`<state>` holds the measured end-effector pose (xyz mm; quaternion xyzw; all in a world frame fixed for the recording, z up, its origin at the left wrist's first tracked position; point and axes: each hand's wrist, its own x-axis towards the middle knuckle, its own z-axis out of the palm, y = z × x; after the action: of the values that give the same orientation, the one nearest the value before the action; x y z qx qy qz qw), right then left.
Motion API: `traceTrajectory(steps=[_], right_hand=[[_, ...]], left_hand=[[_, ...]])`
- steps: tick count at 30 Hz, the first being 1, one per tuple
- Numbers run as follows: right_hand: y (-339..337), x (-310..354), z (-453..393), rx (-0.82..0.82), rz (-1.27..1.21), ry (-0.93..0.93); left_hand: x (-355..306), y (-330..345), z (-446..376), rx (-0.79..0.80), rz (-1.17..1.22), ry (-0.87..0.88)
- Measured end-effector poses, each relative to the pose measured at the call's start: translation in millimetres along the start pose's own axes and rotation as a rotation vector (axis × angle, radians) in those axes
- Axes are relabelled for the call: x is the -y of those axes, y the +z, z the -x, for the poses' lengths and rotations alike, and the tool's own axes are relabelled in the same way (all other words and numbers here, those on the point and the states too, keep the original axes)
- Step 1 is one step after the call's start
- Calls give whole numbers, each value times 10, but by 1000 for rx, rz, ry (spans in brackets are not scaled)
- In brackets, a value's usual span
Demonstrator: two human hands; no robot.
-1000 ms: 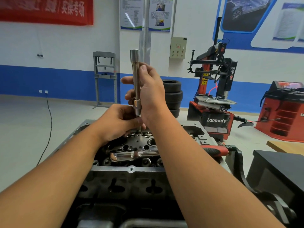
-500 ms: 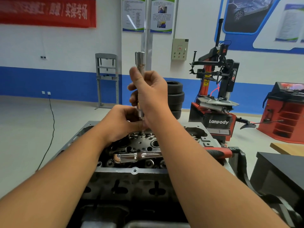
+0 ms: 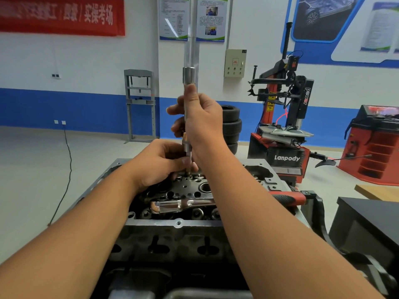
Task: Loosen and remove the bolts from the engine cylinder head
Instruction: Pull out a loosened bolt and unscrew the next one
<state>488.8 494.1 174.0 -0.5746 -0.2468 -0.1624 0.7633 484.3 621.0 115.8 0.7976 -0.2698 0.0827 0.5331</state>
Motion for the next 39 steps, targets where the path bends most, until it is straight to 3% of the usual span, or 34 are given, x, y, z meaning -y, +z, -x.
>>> traceTrajectory(steps=[6, 11, 29, 34, 39], right_hand=[[10, -1, 26, 52, -7, -18], [0, 1, 10, -2, 27, -9], [-32, -54, -12, -4, -38, -54], [-48, -52, -15, 39, -8, -60], [-8, -68, -29, 59, 15, -14]], left_hand=[[18, 2, -27, -126, -76, 12], [15, 7, -28, -33, 70, 19], [-21, 16, -16, -158, -35, -37], [-42, 29, 4, -47, -22, -16], [-66, 42, -3, -137, -61, -25]])
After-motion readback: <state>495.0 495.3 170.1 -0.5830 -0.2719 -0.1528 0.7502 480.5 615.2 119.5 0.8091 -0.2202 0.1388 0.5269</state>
